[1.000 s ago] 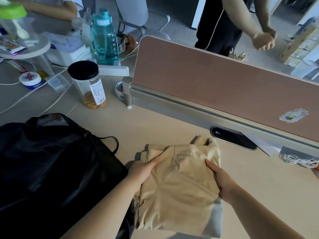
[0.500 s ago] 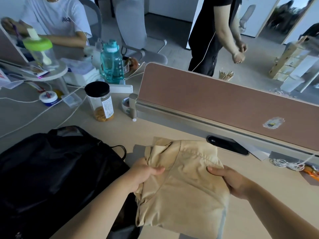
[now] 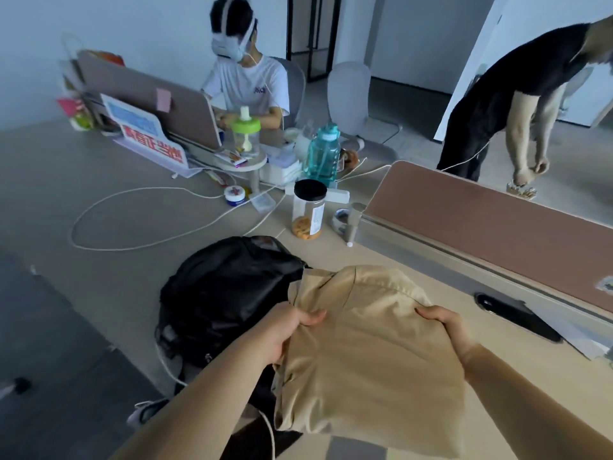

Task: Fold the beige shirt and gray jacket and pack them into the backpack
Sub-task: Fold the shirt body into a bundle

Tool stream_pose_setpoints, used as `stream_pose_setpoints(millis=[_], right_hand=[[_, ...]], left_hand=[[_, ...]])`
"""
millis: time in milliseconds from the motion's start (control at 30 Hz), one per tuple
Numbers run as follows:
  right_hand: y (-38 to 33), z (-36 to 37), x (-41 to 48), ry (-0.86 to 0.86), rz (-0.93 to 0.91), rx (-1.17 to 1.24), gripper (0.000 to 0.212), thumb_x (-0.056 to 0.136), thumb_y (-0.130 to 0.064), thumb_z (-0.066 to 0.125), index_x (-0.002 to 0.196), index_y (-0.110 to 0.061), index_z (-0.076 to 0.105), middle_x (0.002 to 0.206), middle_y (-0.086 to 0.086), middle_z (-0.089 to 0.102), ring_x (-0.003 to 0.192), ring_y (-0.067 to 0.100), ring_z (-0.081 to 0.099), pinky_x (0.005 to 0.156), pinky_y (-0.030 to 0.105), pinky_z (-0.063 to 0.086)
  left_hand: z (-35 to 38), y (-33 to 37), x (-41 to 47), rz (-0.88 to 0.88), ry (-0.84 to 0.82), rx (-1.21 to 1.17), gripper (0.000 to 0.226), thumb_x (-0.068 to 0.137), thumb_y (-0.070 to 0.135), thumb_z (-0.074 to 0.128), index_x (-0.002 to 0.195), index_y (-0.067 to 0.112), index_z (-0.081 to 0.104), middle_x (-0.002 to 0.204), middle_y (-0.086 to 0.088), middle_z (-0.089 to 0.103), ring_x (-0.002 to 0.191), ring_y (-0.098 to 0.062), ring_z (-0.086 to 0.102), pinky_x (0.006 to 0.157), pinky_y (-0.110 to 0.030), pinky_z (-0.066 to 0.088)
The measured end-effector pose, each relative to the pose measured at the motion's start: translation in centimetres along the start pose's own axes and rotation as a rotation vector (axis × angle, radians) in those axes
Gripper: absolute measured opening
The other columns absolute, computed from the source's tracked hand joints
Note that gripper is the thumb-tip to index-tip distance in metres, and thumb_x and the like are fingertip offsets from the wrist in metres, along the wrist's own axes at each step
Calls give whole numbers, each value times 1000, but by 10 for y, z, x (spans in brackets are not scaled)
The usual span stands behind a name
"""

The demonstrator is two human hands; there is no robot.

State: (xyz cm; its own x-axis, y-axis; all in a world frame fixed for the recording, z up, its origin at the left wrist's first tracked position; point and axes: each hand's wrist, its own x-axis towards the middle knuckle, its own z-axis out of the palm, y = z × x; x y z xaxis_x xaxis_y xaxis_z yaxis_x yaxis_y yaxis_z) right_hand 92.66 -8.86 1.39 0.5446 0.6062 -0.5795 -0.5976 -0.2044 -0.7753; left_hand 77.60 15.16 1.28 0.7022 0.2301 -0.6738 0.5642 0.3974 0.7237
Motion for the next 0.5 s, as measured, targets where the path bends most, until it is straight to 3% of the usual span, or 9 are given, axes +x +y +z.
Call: stream_pose_setpoints(millis=[100,200,267,333,433,467,500], right_hand=[[11,44,6,-7,1,47,65,51,-34,80,105,1,71,96,23,71,80,35,71,80,43,50],[22,78,4,5,-42,98,43,83,-38,53,97,-2,73,87,20,73,73,31,72,64,35,57],[30,93,0,-18,-41,114,55,80,-53,56,95,-4,74,92,22,72,77,34,72,62,37,58],[36,102,-2,-76,-19,142,76,60,-66,71,105,-5,72,99,26,70,83,38,71,65,43,58],[42,106,0,-51,-7,171,65,79,-65,47,114,-14,65,96,21,73,81,35,72,61,42,59],[43,107,2,-39,11,181,64,78,-65,49,112,-13,66,94,21,73,79,34,72,62,41,58],[45,105,6,-34,34,164,66,70,-63,65,109,-10,69,93,22,72,78,35,71,63,41,58]], left_hand=[[-38,-11,-22,-9,76,-46,41,71,26,81,102,7,61,102,-16,68,96,-34,63,84,-44,50],[-69,-24,-34,-29,114,-97,51,68,28,83,108,3,62,97,-17,71,92,-34,65,79,-42,52],[-85,-31,-37,-28,118,-141,58,64,29,85,112,5,63,100,-18,72,96,-35,65,88,-46,51],[-92,-37,-35,-14,109,-193,55,66,28,84,112,9,62,104,-18,70,99,-36,64,92,-49,49],[-93,-45,-25,-15,105,-261,31,75,22,78,101,17,63,101,-17,69,99,-36,63,97,-55,45],[-93,-47,-21,-16,99,-274,28,75,20,77,99,18,63,100,-17,69,99,-36,64,97,-56,45],[-93,-47,-16,-16,95,-279,29,74,20,78,100,18,64,99,-17,70,98,-36,65,96,-56,46]])
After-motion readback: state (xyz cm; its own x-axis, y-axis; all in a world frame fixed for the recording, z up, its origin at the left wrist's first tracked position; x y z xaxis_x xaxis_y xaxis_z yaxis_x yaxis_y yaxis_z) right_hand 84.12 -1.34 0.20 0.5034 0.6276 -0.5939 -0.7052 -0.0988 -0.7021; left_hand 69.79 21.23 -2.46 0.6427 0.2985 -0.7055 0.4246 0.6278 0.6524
